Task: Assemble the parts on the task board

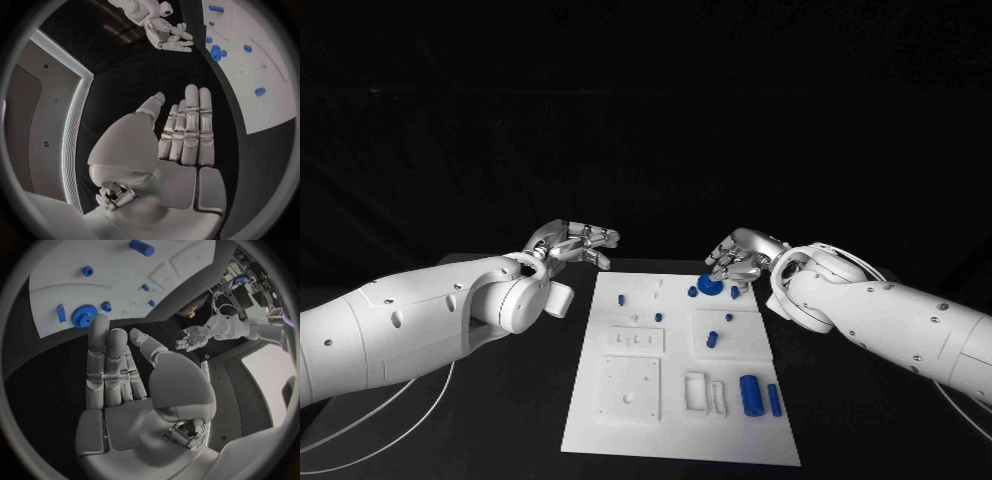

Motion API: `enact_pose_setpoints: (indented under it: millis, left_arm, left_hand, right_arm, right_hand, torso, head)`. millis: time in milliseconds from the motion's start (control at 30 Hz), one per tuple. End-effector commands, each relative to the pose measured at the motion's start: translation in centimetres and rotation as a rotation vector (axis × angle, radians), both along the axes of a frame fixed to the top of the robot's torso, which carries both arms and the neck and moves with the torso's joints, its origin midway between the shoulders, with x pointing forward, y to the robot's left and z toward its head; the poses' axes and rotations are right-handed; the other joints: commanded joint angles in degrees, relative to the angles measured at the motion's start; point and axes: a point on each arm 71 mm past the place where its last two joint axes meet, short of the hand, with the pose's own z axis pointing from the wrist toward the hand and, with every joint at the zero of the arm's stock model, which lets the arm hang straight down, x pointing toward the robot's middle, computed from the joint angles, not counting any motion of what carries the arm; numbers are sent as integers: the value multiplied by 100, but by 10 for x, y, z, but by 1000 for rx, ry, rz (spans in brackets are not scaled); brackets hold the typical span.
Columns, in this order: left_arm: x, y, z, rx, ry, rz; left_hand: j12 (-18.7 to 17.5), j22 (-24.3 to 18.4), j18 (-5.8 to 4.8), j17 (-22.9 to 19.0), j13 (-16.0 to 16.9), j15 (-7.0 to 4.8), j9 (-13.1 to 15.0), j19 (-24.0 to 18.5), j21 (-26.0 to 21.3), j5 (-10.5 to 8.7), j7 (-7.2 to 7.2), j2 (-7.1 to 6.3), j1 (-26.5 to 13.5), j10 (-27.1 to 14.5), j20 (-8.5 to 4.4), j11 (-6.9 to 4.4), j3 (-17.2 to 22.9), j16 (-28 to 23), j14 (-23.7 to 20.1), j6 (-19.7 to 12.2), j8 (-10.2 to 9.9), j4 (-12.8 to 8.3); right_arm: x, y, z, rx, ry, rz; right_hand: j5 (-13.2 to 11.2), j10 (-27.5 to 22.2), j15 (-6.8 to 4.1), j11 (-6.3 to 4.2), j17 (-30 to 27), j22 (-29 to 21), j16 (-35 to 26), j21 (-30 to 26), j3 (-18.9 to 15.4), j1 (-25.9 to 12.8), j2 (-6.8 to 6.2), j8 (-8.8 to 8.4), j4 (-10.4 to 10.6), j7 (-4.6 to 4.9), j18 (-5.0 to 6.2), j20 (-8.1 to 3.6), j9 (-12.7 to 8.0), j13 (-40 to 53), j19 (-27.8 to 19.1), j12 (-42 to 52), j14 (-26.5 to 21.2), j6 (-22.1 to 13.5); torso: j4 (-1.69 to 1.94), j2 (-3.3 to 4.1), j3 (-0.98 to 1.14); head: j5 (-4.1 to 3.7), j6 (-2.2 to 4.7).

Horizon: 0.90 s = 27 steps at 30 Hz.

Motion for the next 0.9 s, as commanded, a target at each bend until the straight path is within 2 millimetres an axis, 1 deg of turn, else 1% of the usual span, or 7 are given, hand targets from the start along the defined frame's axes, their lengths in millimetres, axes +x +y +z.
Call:
enact_pose_setpoints:
  millis: [33, 133, 267, 500, 633, 833, 900]
  left_arm:
    - [-4, -7, 3, -22, 1, -67]
    - [-6, -10, 4, -31, 3, -81]
    - [-10, -13, 6, -40, 5, -96]
    - [-13, -16, 9, -41, 3, -111]
    - [-14, -17, 11, -39, 0, -116]
    - [-14, -19, 13, -39, -3, -122]
    - [-14, -20, 13, -39, -3, -123]
  left_hand:
    - [7, 36, -10, -30, 7, 20, 1, -84, 52, -62, 9, -15, -16, -101, 25, 26, 5, 77, -78, 1, 13, 2]
    - [5, 48, 5, -84, 7, 28, 1, -106, 78, -98, -25, 16, 5, -144, 38, 33, -25, 109, -97, 26, 13, -7]
    - [7, 100, 14, -60, 8, 13, 2, -62, 181, -412, -28, 45, 37, -184, 24, 37, -98, 278, -46, 50, 15, -14]
    - [8, 292, 64, -46, 9, 15, 2, -121, 519, -503, -20, 88, 98, -211, 27, 41, -334, 731, -188, 48, 14, 15]
    - [8, 392, 102, -46, 9, 10, 2, -52, 714, -513, -4, 87, 102, -221, 12, 39, -374, 867, -198, 34, 14, 26]
    - [8, 576, 160, -92, 10, 23, 0, -164, 1030, -521, 52, 68, 120, -255, 35, 60, -412, 998, -257, -21, 12, 41]
    - [9, 579, 162, -95, 10, 23, -1, -167, 1037, -518, 56, 65, 116, -254, 37, 60, -416, 1002, -257, -38, 10, 43]
  right_arm:
    - [1, 3, 2, -178, -96, -18]
    - [1, 7, 3, -218, -121, -17]
    - [0, 13, 5, -266, -164, -18]
    - [-1, 20, 7, -315, -212, -17]
    - [-1, 23, 8, -332, -222, -12]
    - [-2, 27, 9, -349, -239, -4]
    - [-2, 29, 9, -354, -247, -1]
  right_hand:
    - [-53, -33, 17, 1, -18, 106, 47, 80, 109, 4, -87, 32, 11, 3, 89, 29, -1, -6, 7, 13, 27, 44]
    - [-196, -37, 29, -4, -47, 242, 99, 158, 200, 19, -157, 30, 25, 1, 120, 43, -2, -8, -50, 6, 16, 53]
    - [-448, 127, -11, -43, -94, 364, 122, 204, 326, 86, -238, 33, 22, -38, 131, 23, 0, 1, -94, 8, -10, 141]
    - [-606, 128, -36, -61, -162, 548, 162, 237, 474, 144, -387, 34, 60, -100, 123, -15, 2, 1, -117, 14, -12, 209]
    - [-645, -304, 42, 65, -173, 606, 190, 245, 531, 162, -486, 32, 43, -24, 158, 36, -3, -12, -116, 12, -10, 233]
    - [-695, -402, 91, 95, -239, 747, 277, 226, 558, 224, -561, 32, 97, -2, 233, 115, -7, -8, -108, 13, -24, 181]
    - [-830, -405, 106, 100, -263, 800, 313, 222, 645, 268, -571, 32, 81, 4, 232, 131, -6, -10, -102, 6, -24, 173]
  torso:
    - [30, 83, -25]
    - [62, 119, -42]
    - [92, 185, -52]
    - [126, 248, -59]
    - [135, 275, -66]
    - [144, 314, -75]
    - [150, 327, -86]
  head:
    - [-46, -2]
    - [-75, 20]
    - [-106, 61]
    - [-98, 87]
    - [-105, 84]
    - [-97, 102]
    - [-109, 101]
